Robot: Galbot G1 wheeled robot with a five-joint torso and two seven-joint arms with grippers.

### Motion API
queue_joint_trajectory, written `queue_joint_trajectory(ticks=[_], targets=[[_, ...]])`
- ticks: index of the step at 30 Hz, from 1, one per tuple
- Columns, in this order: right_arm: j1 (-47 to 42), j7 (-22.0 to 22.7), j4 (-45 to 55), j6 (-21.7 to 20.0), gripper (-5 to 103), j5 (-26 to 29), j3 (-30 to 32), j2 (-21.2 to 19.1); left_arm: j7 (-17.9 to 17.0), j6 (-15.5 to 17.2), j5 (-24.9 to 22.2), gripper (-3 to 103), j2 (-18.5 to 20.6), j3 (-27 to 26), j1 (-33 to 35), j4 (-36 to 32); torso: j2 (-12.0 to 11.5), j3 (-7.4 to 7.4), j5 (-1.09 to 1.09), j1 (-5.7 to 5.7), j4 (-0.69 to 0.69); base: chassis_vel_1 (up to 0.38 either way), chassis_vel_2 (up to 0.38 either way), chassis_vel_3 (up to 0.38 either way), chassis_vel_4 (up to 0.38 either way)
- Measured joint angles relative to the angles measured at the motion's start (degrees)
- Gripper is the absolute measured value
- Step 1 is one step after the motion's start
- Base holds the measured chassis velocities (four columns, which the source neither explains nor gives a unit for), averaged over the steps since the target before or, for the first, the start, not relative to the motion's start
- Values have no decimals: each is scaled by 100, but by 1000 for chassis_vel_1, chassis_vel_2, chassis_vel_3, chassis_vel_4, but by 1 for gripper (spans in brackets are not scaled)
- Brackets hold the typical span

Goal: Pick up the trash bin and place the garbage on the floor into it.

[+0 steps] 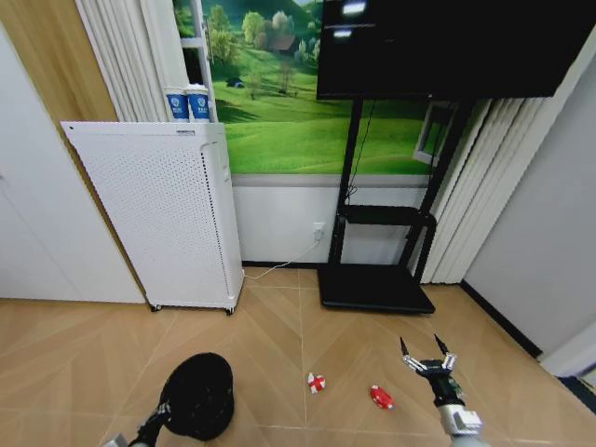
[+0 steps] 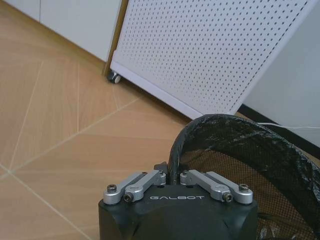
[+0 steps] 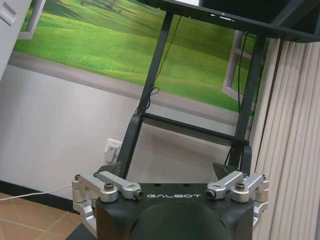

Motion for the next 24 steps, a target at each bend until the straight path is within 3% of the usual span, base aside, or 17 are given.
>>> queue_joint_trajectory(ticks=[6, 11, 17, 24], targets=[[376, 189, -167, -191, 100, -75, -460, -13, -189, 69, -32, 7, 382, -441, 557, -466, 0, 0, -1, 0, -1, 0, 0, 0, 0], [1107, 409, -430, -420, 100, -246, -1461, -339, -216, 80, 179, 7, 346, -693, 1023, -798, 0, 0, -1, 0, 3, 0, 0, 0, 0], [1916, 224, -660, -435, 100, -169, -2506, -553, -216, 89, 419, 7, 233, -846, 1384, -1021, 0, 0, 0, 0, 1, 0, 0, 0, 0], [2733, -1, -1526, -259, 100, -531, -3749, -169, -304, 93, 890, 7, 25, -909, 1663, -1208, 0, 0, 3, 0, 0, 0, 0, 0, 0]])
